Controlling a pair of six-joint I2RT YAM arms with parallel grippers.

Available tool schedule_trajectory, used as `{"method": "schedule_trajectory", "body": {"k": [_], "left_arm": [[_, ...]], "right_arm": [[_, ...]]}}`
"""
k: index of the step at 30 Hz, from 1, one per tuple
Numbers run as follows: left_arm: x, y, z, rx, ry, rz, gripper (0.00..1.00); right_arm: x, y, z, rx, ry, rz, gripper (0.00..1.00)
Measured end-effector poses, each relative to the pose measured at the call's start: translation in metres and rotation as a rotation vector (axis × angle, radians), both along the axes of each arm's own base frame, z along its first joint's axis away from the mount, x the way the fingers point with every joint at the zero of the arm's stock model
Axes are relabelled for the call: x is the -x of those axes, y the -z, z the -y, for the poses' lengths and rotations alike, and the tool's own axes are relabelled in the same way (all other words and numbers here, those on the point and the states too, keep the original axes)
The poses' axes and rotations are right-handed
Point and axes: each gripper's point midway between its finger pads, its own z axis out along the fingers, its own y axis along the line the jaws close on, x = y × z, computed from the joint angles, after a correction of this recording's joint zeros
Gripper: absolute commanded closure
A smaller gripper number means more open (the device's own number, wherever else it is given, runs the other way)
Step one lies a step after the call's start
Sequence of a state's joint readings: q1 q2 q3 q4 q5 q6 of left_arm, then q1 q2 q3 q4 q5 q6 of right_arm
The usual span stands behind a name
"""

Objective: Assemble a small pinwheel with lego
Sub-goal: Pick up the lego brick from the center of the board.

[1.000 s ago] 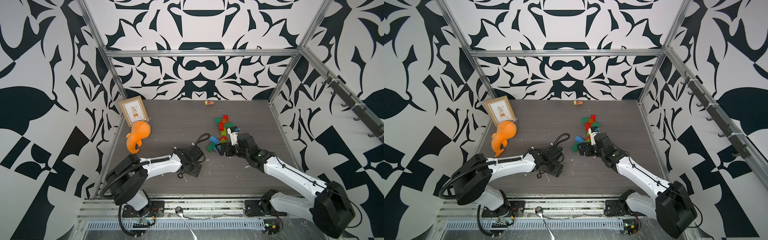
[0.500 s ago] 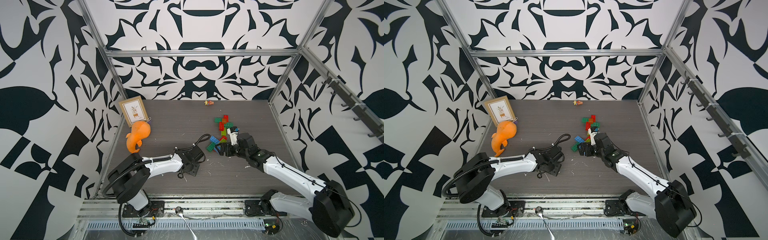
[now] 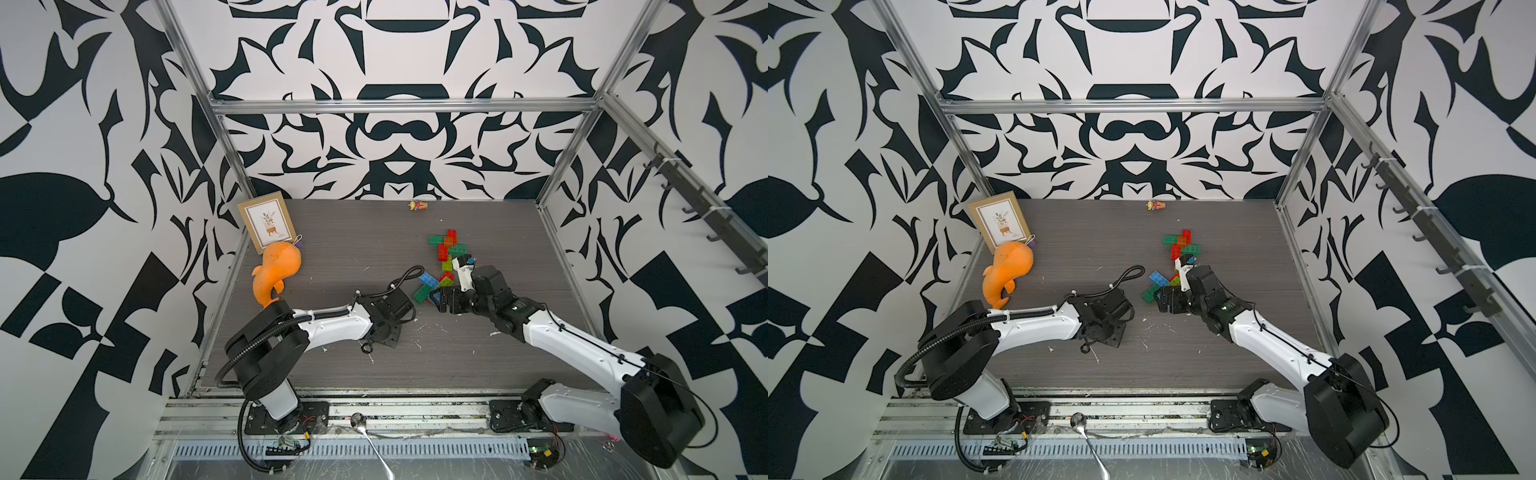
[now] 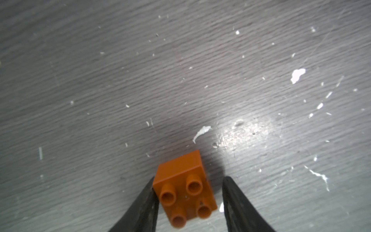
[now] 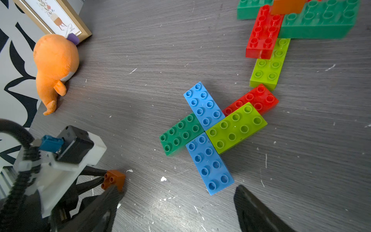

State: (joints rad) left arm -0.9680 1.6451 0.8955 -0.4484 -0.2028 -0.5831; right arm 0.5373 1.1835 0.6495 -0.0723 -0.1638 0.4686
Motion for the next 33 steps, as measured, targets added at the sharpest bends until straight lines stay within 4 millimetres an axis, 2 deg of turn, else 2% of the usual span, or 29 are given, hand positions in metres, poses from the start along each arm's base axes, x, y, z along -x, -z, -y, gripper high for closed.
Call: {"method": "schedule_trajectory", "body": {"k": [15, 22, 33], "left_arm": [[0.006, 0.001, -0.006, -0.055, -0.031, 0.004, 0.49], [0.004, -0.002, -0.002, -0.044, -0.038, 0.011, 0.49], [0.001, -0.005, 0.001, -0.032, -0.057, 0.021, 0.55]], "right_arm": [[0.002, 0.008, -0.002, 0.006, -0.012, -0.031, 0.08], [0.003, 0.013, -0.003, 0.010, -0.021, -0.052, 0.09], [0.004, 0.014, -0.006, 0.004, -0.031, -0.062, 0.09]]}}
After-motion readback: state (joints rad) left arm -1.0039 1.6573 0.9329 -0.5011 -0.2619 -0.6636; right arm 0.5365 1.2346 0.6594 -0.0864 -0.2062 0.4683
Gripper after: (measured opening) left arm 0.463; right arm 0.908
